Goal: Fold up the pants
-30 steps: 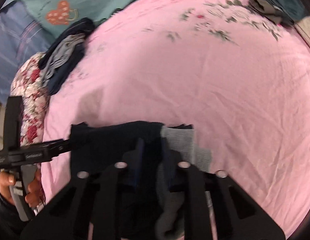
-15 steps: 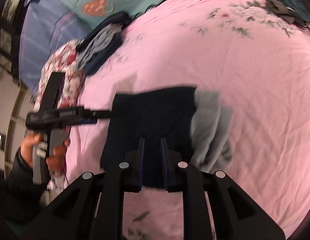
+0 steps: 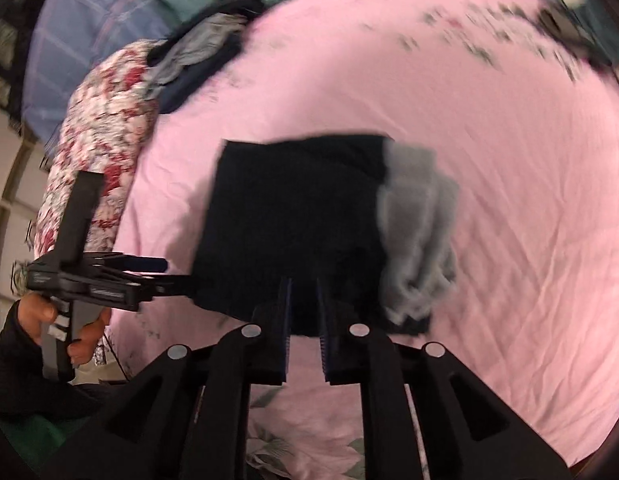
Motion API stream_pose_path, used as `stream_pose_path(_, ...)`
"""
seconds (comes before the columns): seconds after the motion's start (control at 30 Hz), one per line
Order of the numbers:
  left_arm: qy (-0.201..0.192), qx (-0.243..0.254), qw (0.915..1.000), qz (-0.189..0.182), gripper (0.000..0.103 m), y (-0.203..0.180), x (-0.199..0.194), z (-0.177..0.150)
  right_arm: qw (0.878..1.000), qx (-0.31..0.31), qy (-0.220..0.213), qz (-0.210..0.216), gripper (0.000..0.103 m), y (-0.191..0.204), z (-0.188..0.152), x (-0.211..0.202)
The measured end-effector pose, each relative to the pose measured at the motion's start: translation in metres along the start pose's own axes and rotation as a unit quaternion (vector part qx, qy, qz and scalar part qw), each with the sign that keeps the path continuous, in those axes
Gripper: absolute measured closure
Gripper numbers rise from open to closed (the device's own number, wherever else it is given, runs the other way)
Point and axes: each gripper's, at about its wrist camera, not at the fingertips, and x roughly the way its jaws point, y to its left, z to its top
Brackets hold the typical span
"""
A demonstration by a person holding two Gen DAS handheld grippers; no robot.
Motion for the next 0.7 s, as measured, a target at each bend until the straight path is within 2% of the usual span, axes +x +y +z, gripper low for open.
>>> stream_pose_path(0.03,-0.004,-0.002,1.0,0.002,0.002,0.002,-0.003,-0.001,1.0,-0.017,-0.009,0.005,0.083,0.01,0.005,0.0)
stream_pose_path(0.1,-0.012,0.001,0.9999,0.012,0.002,0.003,-0.005,-0.003,0.999,-0.046,-0.017,0.012,0.054,0.027,0.015,0.008)
stream_pose_path(0.13,-0.012,0.003,0.9998,0.016,0.002,0.003,-0.004,-0.003,0.999,-0.047,-0.017,0.01,0.054,0.028,0.021,0.015)
stream_pose_path(0.2,-0.008,-0.003,0.9999,0.013,0.002,0.008,0.002,-0.006,0.998,-0.042,-0.01,0.043,0.054,0.03,0.04,0.036)
stream_pose_path(0.27,-0.011,-0.016,0.9997,0.013,0.002,0.009,0.006,-0.007,0.997,-0.053,0.007,0.064,0.058,0.037,0.06,0.058)
stream_pose_path(0.3,-0.013,-0.019,0.9997,0.013,0.002,0.007,0.008,-0.005,0.995,-0.067,0.014,0.07,0.066,0.044,0.068,0.07)
stream_pose_path(0.33,-0.015,-0.023,0.9995,0.018,0.002,0.006,0.011,-0.005,0.993,-0.091,0.025,0.068,0.069,0.053,0.079,0.085)
stream_pose_path(0.37,-0.017,-0.029,0.9991,0.026,0.002,0.004,0.013,-0.006,0.992,-0.113,0.033,0.055,0.071,0.059,0.085,0.096)
stream_pose_path(0.43,-0.023,-0.042,0.9983,0.032,0.002,0.004,0.018,-0.009,0.987,-0.152,0.053,0.015,0.086,0.064,0.093,0.119)
stream_pose_path(0.47,-0.03,-0.055,0.9973,0.039,0.002,0.004,0.02,-0.011,0.985,-0.161,0.064,-0.002,0.086,0.06,0.097,0.132)
stream_pose_path(0.53,-0.047,-0.061,0.9956,0.053,0.002,0.001,0.024,-0.015,0.986,-0.16,0.056,0.004,0.09,0.045,0.102,0.137)
stream_pose_path(0.57,-0.055,-0.051,0.9952,0.064,0.002,-0.002,0.027,-0.017,0.985,-0.161,0.037,-0.055,0.103,0.034,0.107,0.139)
stream_pose_path(0.6,-0.067,-0.04,0.994,0.076,0.002,-0.007,0.03,-0.021,0.981,-0.151,0.025,-0.118,0.098,0.02,0.112,0.143)
stream_pose_path(0.63,-0.075,-0.041,0.9927,0.085,0.002,-0.01,0.03,-0.024,0.98,-0.12,0.043,-0.154,0.098,0.002,0.118,0.148)
stream_pose_path(0.7,-0.079,-0.068,0.9909,0.085,0.002,-0.008,0.029,-0.031,0.992,-0.092,0.049,-0.073,0.098,-0.009,0.126,0.136)
